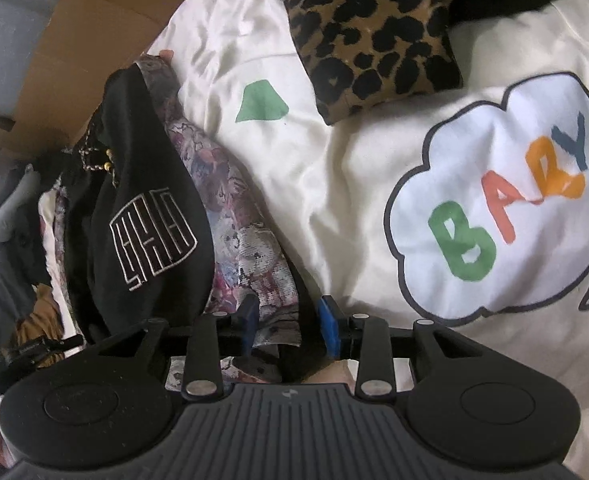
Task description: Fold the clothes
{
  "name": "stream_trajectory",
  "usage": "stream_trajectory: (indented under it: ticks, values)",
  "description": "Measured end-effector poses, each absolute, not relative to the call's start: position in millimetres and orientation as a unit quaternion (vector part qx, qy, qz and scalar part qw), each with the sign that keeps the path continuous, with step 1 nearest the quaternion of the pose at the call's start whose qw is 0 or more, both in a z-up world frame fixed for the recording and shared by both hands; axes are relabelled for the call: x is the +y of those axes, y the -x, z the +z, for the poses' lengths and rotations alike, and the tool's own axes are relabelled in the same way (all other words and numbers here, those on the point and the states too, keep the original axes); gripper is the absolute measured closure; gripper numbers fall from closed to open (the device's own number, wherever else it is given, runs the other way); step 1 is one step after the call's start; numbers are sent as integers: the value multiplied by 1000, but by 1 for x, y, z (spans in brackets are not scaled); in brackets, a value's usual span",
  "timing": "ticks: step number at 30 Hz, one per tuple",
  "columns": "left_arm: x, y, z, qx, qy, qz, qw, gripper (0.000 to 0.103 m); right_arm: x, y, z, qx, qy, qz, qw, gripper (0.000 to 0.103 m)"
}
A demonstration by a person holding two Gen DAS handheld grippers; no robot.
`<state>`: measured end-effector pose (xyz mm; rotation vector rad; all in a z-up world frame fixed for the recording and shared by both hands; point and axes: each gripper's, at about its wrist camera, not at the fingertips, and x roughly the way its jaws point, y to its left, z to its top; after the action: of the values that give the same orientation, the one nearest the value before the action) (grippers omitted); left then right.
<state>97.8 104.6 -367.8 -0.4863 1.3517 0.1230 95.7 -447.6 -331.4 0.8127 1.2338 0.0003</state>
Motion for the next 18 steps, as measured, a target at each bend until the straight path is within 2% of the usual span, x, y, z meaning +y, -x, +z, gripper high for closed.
stream_trajectory:
  ticks: [2, 3, 8, 10, 11, 18]
  values:
    - [106, -96, -369, 619, 223, 57, 751, 41, -445, -98, -336, 572, -358, -3, 738, 64]
    - [106, -95, -369, 619, 223, 57, 751, 41, -444, -99, -339, 577, -352, -4, 737, 60]
    - [108, -90, -373, 621, 220, 57, 750, 41, -440, -95, -343, 590, -334, 8, 735, 61]
    - [109, -88, -376, 623, 219, 57, 749, 41, -440, -95, -342, 594, -318, 7, 739, 87]
    - [109, -87, -377, 624, 218, 56, 748, 41, -440, -94, -342, 596, -311, 7, 740, 94]
    - [116, -79, -379, 623, 216, 57, 750, 39, -453, -89, -316, 577, -266, -3, 772, 97]
